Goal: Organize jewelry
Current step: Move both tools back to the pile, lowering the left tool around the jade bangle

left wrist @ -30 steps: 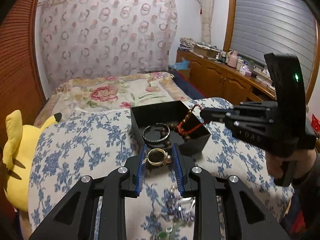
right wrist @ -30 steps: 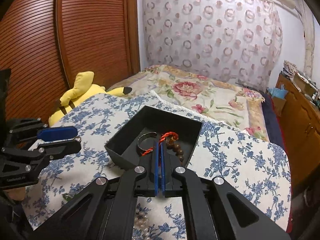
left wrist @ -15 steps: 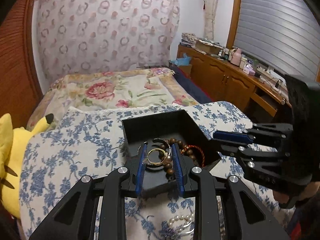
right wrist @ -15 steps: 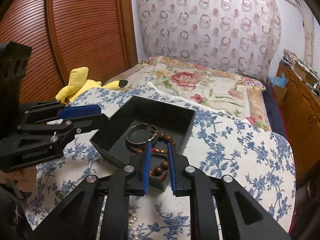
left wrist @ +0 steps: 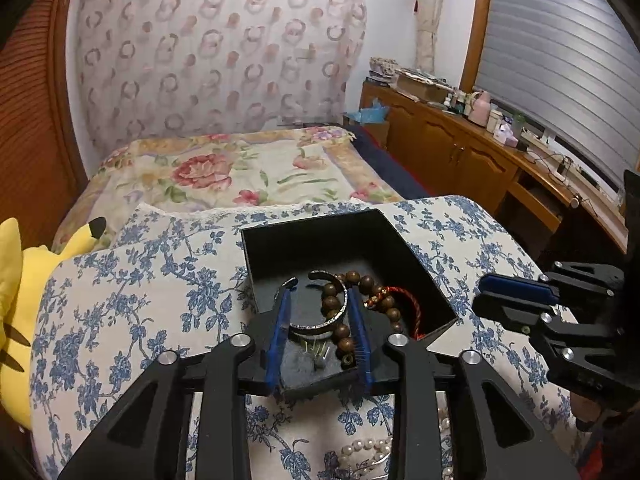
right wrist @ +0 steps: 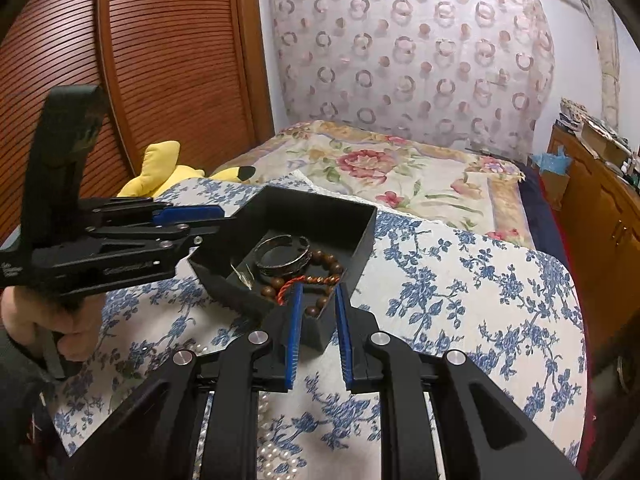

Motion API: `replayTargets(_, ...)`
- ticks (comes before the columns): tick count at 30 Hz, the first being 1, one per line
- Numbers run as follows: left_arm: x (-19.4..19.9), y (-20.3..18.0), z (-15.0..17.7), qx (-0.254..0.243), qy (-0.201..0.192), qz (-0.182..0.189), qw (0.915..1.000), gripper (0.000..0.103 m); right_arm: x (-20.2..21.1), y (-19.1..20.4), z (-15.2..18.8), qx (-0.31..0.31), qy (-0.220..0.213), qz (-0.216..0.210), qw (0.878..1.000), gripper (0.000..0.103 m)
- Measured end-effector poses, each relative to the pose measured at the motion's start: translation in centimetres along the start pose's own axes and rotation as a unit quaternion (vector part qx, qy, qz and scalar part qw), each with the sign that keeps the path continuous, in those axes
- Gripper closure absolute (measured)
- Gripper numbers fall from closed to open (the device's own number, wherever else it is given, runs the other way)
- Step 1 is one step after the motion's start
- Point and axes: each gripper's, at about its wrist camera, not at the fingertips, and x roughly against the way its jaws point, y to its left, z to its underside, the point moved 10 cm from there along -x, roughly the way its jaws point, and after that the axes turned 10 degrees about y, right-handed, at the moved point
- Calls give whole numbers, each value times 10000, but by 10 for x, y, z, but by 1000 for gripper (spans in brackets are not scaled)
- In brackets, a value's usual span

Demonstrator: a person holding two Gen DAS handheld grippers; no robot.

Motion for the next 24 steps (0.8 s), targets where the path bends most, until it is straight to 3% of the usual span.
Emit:
replayTargets(6,7,2,3,-10,-52,-34,10000,64,13,8,12,-24,-95,-88,9999,84)
replayTargets(9,17,4,13,-10,-70,-24,10000,54,21,14,24,-19,-115,-147,9998,84)
replayTargets(11,24,3,25,-63,-32,-19,10000,54,25,17,34,-45,-109,-195,9997,84)
replayTargets(15,36,7,55,-129,50,-73,9999,53,31,24,58,-89,-47,-213,9997,70)
replayTargets(18,45,7,83,-114,103,-30,9999,45,32,31,79,-118,29,-253,9996,70)
replayTargets(22,54,4,114,-113,161,29,9998,44,32,38,103,-117,166,-235,9995,68)
replayTargets(24,57,1,128,-109,203,68,9997,40,32,40,113,-139,219,-224,9994,60)
